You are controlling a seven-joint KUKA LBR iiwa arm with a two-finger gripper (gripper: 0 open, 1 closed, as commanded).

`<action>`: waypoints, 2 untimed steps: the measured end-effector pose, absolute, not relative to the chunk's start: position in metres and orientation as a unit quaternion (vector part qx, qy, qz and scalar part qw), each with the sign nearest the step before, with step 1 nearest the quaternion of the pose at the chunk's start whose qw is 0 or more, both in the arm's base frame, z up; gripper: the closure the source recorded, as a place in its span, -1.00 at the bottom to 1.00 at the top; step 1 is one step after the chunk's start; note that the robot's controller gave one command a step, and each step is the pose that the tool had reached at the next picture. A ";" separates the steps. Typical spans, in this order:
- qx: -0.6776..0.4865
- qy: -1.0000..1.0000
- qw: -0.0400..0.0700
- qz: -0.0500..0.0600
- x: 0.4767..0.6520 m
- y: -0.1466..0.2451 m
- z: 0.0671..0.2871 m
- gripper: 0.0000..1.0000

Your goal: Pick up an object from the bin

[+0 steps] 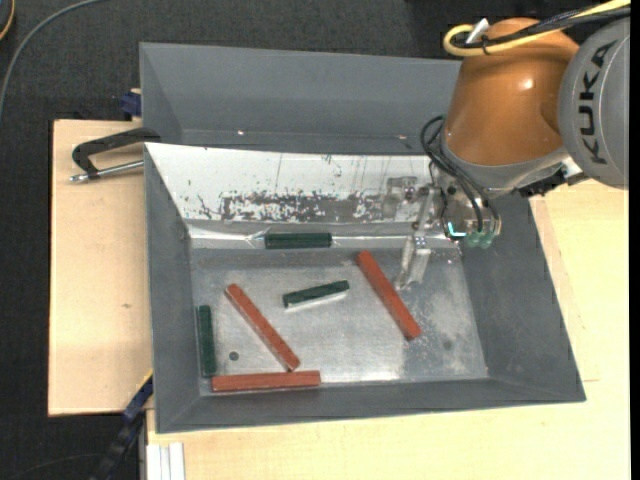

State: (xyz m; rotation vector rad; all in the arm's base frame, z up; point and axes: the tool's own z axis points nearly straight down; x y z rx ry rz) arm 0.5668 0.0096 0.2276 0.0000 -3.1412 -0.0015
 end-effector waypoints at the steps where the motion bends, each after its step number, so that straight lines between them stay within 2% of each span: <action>1: 0.007 -1.000 0.000 -0.001 0.530 0.075 0.071 -1.00; 2: 0.006 -1.000 -0.002 -0.001 0.531 0.074 0.072 1.00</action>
Offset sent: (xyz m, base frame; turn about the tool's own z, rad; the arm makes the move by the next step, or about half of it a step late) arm -0.0368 0.0630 -0.1576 -0.0119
